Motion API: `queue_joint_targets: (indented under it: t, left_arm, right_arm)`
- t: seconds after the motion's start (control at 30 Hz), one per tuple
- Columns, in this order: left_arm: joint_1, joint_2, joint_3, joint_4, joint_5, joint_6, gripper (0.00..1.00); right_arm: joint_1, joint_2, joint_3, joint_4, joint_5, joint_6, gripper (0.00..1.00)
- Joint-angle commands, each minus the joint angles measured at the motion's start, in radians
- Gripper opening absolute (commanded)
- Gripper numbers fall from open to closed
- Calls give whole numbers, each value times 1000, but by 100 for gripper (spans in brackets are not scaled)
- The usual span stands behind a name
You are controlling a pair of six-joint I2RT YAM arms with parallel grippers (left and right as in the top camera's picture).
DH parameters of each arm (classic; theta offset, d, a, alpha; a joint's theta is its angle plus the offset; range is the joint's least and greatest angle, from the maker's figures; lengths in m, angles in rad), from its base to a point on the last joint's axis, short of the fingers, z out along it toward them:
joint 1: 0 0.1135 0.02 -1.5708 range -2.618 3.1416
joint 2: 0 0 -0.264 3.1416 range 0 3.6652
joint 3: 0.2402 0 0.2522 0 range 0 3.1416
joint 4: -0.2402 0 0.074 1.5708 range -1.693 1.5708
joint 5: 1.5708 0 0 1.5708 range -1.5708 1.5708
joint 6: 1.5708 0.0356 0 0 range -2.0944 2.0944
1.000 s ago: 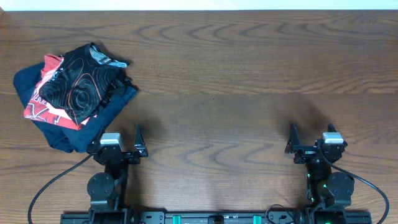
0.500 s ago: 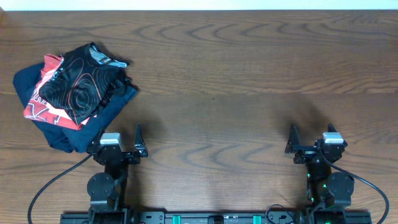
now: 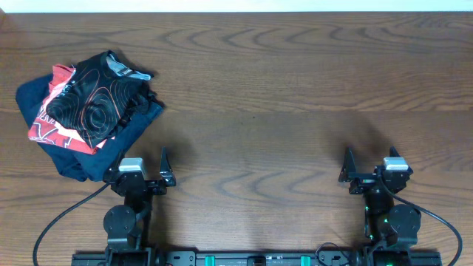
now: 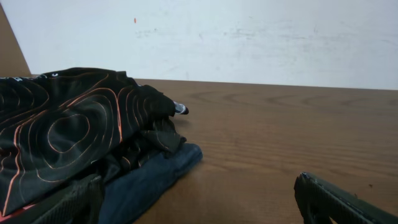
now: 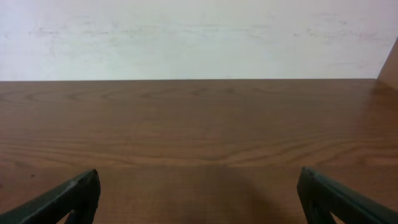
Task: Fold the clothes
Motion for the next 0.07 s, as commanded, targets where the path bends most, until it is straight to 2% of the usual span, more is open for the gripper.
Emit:
queue_joint_targets:
  t: [0.0,0.03]
  left_arm:
    - [5,0,-8,-47,2,17,98]
    - [5,0,-8,-47,2,17,98]
  right_arm:
    - [10,-2,-1,-4,-3,-19,99]
    - [10,-2,-1,-4,-3,-19,99]
